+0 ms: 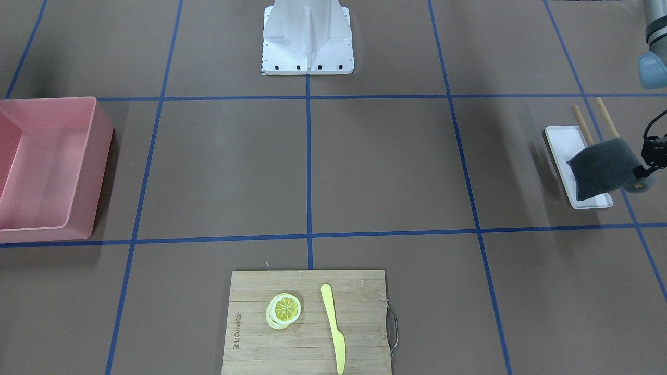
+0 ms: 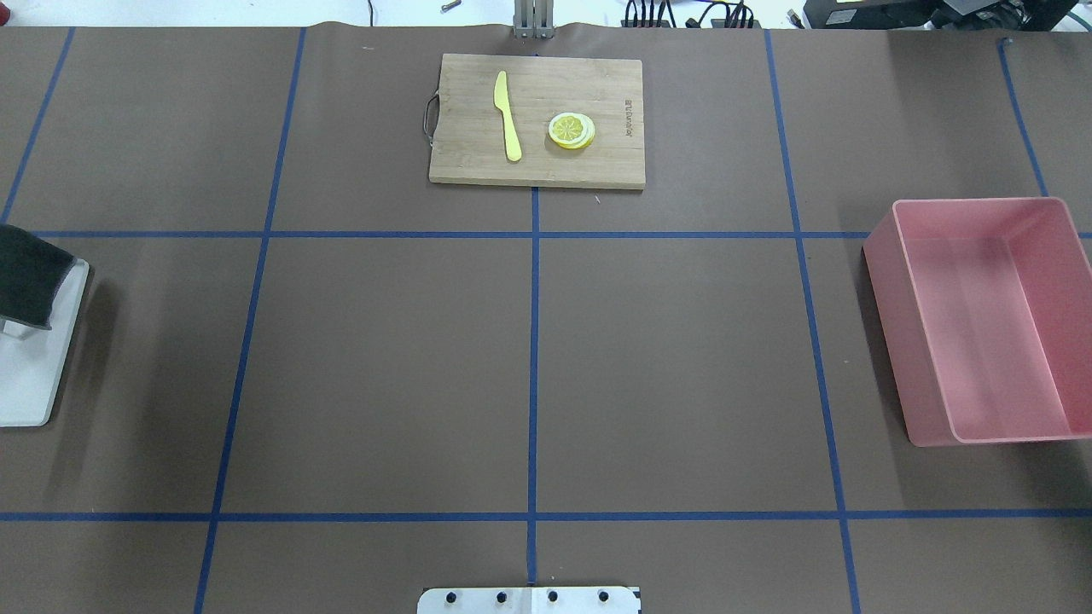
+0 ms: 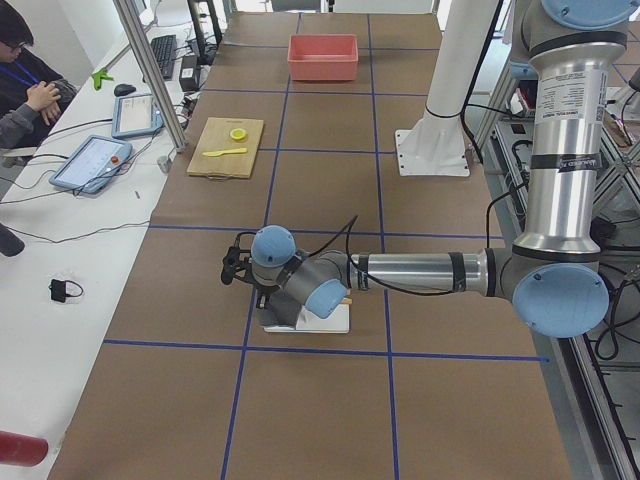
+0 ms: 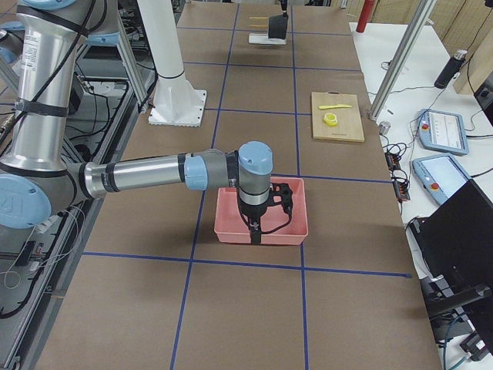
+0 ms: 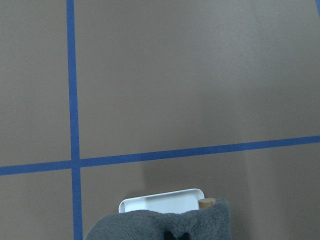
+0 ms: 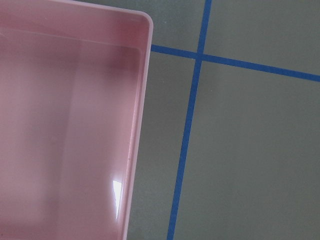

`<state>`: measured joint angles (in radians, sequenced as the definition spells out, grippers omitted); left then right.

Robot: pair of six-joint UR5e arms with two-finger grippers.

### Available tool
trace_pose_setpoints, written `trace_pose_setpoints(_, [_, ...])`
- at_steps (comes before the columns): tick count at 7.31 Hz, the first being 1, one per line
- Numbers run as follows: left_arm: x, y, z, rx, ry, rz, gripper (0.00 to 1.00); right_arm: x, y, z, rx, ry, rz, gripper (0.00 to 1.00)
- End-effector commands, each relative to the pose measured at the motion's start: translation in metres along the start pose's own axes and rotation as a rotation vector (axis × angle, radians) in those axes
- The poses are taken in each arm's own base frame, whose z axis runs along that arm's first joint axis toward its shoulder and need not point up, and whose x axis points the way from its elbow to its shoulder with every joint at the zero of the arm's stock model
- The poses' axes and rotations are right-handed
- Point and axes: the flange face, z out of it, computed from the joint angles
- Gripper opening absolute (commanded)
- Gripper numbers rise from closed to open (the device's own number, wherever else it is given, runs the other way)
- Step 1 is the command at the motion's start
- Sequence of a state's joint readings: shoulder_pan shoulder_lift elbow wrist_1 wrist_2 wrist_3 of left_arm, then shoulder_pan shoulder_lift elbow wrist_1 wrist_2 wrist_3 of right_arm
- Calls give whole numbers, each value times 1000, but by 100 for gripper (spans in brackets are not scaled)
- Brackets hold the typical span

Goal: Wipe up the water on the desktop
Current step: 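Grasp the grey towel on the white tray with the left gripper and lift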

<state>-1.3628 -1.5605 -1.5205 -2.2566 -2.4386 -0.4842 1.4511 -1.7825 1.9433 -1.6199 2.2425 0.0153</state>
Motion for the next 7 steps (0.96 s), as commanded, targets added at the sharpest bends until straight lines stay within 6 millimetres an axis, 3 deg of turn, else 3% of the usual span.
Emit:
trace_pose_setpoints(1, [12, -6, -18, 13, 47, 0, 0, 0, 0, 0, 0, 0, 1, 100])
trace_pose_setpoints(3, [33, -21, -30, 44, 52, -74, 0, -6, -2, -7, 16, -5, -12, 100])
trace_pose_setpoints(7, [109, -65, -57, 101, 129, -269, 0, -28, -15, -15, 202, -158, -177, 100])
